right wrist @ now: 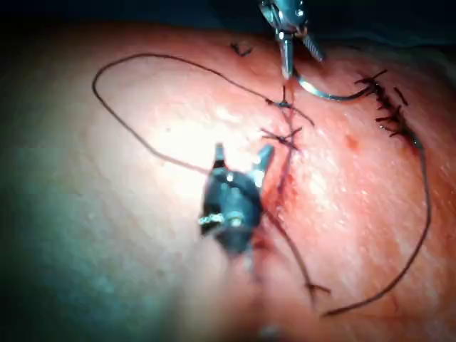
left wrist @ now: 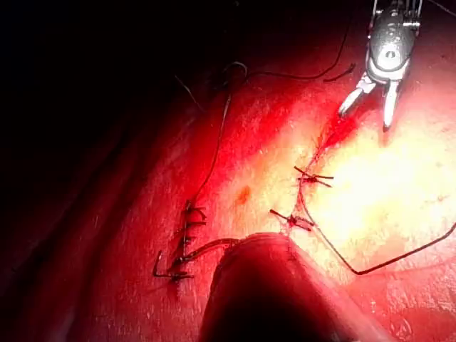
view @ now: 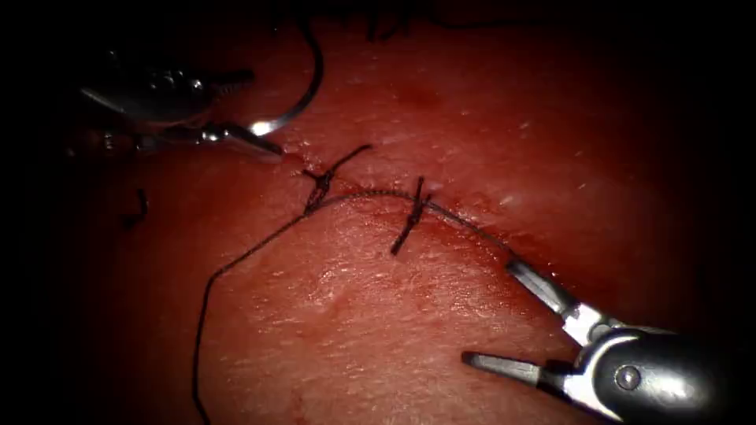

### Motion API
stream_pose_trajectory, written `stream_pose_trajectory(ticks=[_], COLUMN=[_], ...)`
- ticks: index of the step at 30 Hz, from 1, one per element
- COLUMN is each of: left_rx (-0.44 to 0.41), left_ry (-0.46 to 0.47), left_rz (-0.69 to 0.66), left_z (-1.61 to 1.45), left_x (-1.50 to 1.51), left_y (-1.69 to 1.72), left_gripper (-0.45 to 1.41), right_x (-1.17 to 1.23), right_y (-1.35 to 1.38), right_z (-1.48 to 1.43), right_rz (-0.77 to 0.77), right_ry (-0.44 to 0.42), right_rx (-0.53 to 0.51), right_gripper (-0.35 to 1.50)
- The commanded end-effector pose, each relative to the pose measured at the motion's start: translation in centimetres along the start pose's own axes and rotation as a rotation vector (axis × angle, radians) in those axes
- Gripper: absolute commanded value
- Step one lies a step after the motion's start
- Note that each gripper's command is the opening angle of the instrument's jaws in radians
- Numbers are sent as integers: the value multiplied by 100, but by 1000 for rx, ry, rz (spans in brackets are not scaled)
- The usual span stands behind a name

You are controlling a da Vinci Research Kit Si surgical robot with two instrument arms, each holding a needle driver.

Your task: Wound Closure

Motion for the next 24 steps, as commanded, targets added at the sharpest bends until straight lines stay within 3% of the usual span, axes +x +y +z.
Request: stream_pose_trajectory(ticks=[1,5,6,7,9,10,11,13,15,21,24], left_rx=[-8,-27,-29,-43,-51,-57,-57,-59,-58,-20,20], left_ry=[-13,-26,-30,-24,-22,-19,-19,-18,-7,45,97], left_rz=[6,17,20,24,26,29,29,31,29,32,69], left_z=[9,18,20,25,26,29,29,30,29,22,11], left_x=[2,-4,-5,-7,-8,-9,-9,-7,-7,-7,-3], left_y=[2,1,1,-2,-4,-9,-9,-15,-18,-21,-17], left_gripper=[57,54,49,32,29,7,7,-23,-42,-45,-45], right_x=[-6,-7,-7,-8,-8,-8,-8,-8,-8,-8,-8], right_y=[-7,-7,-7,-8,-8,-9,-9,-9,-9,-12,-13], right_z=[8,9,9,10,10,10,10,10,9,6,3], right_rz=[-2,3,2,2,1,1,1,1,2,42,71], right_ry=[-1,-1,-1,0,-3,-3,-3,-3,-4,-2,1], right_rx=[2,1,1,0,1,1,1,1,0,0,0], right_gripper=[120,120,120,120,120,120,120,120,120,120,108])
